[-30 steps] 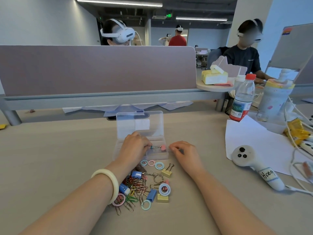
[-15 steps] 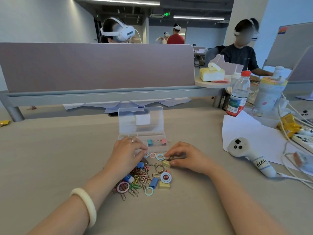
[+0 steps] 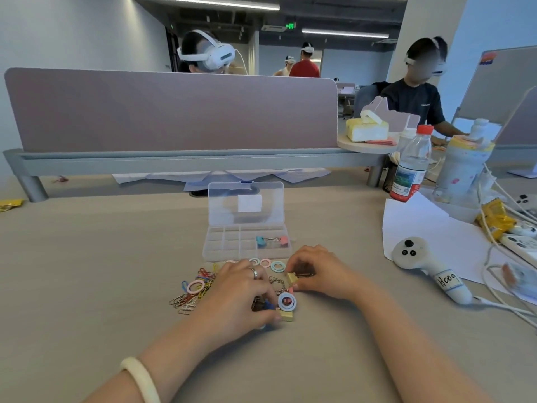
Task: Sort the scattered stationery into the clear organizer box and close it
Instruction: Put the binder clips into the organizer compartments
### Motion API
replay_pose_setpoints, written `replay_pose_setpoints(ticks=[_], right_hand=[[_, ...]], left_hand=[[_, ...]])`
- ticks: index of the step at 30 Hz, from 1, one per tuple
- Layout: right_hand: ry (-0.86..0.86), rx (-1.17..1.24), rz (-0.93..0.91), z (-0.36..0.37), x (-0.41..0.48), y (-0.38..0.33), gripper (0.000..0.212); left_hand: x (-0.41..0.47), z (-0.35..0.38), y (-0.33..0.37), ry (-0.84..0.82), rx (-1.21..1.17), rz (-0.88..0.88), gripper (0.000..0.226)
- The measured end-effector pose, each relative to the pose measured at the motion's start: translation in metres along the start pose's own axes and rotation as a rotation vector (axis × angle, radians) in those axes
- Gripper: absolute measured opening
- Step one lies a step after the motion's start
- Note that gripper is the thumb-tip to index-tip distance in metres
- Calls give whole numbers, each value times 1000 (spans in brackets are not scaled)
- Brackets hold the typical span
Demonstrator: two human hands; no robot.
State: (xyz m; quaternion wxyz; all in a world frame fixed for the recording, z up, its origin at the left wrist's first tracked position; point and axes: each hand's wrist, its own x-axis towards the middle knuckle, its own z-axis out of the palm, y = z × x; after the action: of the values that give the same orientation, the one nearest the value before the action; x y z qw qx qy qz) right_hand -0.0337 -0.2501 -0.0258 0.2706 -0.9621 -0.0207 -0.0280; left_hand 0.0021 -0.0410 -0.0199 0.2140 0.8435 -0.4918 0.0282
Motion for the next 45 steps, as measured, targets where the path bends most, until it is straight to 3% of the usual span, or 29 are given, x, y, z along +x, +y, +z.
replay_pose_setpoints(ticks=[10,15,19,23,27,30,36,45], right_hand=[[145,173,26,5,4,3,27],[310,341,38,2,3,1,21],[421,497,93,-4,6,3,16],[524,695,95,-11,11,5,15],[534,707,89,-15,30,3,9],[525,662,83,-10,49,1,8],[541,573,38,8,67,6,6],[538,378,37,20,73,22,25]], left_hand=[[4,13,32,79,377,-57,72],[5,17,32,123,437,-68,46],[4,14,25,169,283,-165,37],[4,1,18,133,-24,-286,33],[4,-13,8,19,-223,-464,25],[2,-20,-4,-25,-301,-504,21],[-1,-31,-15,29,-196,-529,13],[-2,-37,-23,183,-258,-537,14]])
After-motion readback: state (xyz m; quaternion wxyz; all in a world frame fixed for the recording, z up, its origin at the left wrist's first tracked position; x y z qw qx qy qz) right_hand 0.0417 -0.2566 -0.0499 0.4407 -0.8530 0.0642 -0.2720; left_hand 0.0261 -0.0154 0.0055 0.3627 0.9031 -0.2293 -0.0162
